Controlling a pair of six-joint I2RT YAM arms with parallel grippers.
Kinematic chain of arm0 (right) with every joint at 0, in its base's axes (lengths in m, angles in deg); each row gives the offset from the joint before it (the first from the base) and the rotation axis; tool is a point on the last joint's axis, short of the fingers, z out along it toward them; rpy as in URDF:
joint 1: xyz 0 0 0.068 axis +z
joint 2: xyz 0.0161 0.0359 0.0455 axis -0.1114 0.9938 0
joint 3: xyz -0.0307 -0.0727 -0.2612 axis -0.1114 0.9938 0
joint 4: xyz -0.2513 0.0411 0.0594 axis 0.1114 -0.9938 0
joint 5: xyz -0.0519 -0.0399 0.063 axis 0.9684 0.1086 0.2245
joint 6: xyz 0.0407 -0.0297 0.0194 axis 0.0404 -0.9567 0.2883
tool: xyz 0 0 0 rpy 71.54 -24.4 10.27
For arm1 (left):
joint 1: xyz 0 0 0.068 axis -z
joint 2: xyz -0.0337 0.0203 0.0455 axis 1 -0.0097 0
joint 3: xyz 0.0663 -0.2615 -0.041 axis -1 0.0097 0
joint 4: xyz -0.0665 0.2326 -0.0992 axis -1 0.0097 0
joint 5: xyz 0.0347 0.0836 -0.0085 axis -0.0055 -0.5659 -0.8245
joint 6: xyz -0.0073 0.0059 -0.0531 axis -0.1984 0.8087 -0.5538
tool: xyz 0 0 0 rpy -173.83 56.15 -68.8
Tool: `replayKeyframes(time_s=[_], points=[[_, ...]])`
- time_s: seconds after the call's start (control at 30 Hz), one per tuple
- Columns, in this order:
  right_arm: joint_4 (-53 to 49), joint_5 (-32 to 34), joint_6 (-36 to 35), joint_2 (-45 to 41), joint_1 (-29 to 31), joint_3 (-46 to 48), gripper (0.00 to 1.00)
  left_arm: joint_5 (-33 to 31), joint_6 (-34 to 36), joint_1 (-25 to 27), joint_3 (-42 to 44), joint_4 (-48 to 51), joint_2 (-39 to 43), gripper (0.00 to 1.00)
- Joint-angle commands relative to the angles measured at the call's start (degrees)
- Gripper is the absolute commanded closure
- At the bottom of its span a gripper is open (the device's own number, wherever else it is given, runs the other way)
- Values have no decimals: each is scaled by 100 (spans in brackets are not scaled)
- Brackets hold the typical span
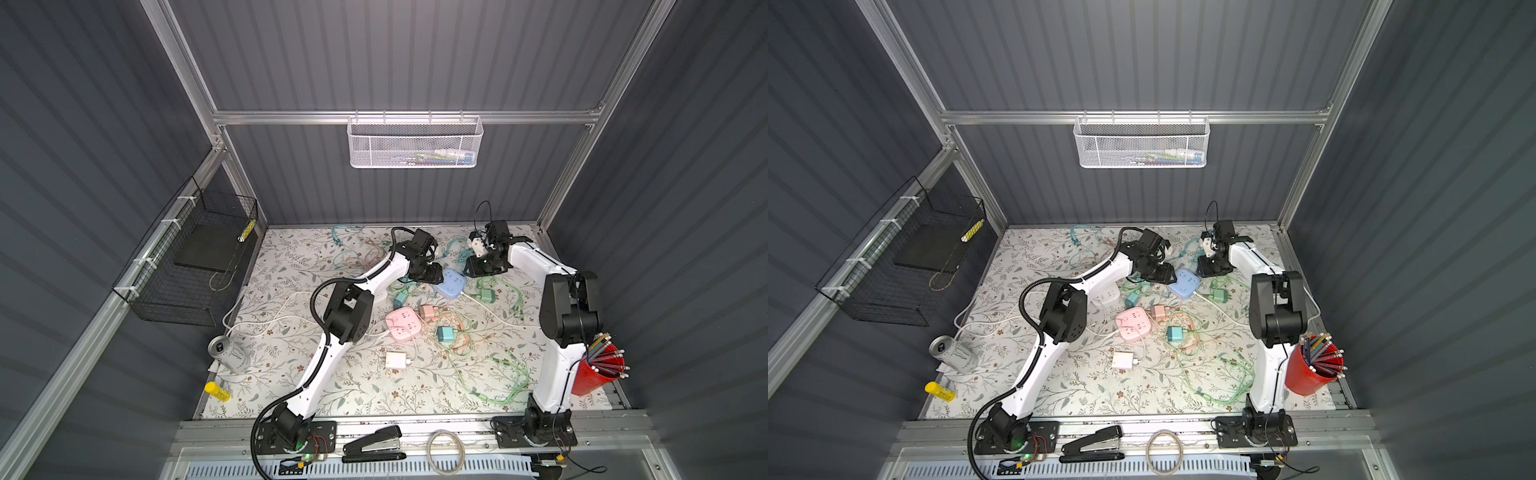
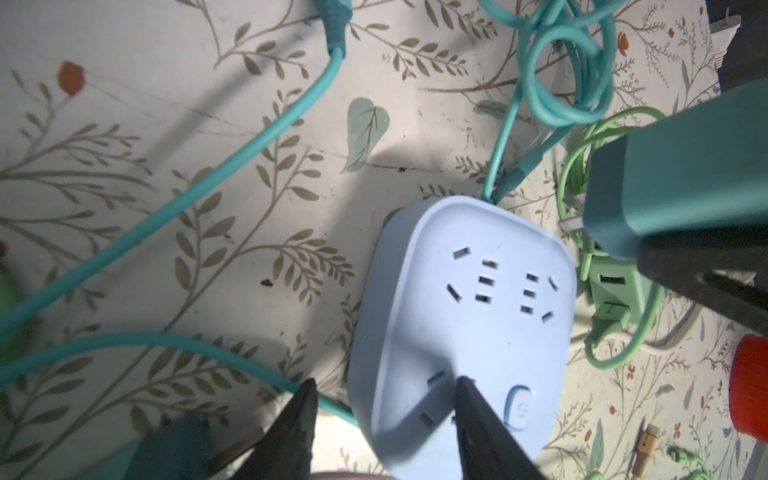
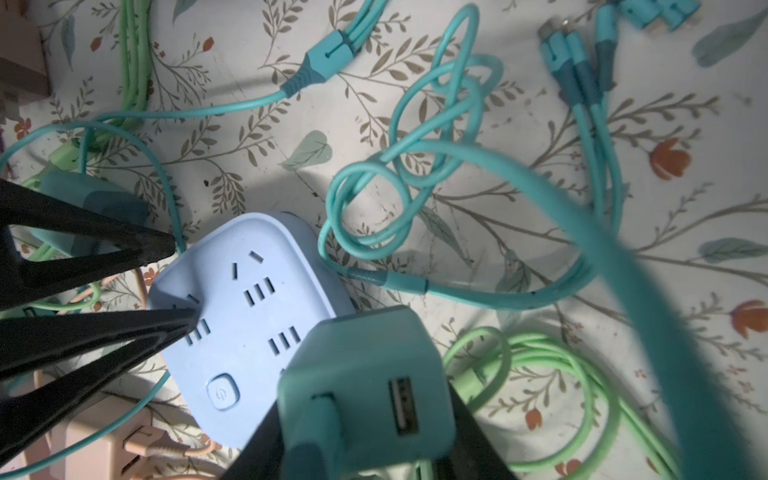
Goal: Pull the plug off the socket
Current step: 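Open the right gripper to drop the teal adapter on the table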
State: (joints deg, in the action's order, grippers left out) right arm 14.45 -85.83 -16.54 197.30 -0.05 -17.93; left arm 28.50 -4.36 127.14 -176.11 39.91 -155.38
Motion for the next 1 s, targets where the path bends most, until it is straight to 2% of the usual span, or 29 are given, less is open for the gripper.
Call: replayKeyframes(time_s=[0.0, 0.3, 0.6, 0.87, 0.97], points=[[-219, -144, 167, 84, -96, -154, 88, -473, 172, -49, 320, 502, -45, 47], [-770, -123, 320, 397, -160, -581, 88, -465, 167, -43, 264, 504, -51, 47], [-1231, 232, 356, 737, -160, -939, 85, -499, 185, -45, 361, 484, -9, 47], [-1523, 299, 453, 985, -160, -1292, 75, -569, 225, -39, 335, 526, 21, 47], [-1460, 275, 510, 924, -160, -1283, 65, -578, 225, -40, 328, 522, 21, 46]])
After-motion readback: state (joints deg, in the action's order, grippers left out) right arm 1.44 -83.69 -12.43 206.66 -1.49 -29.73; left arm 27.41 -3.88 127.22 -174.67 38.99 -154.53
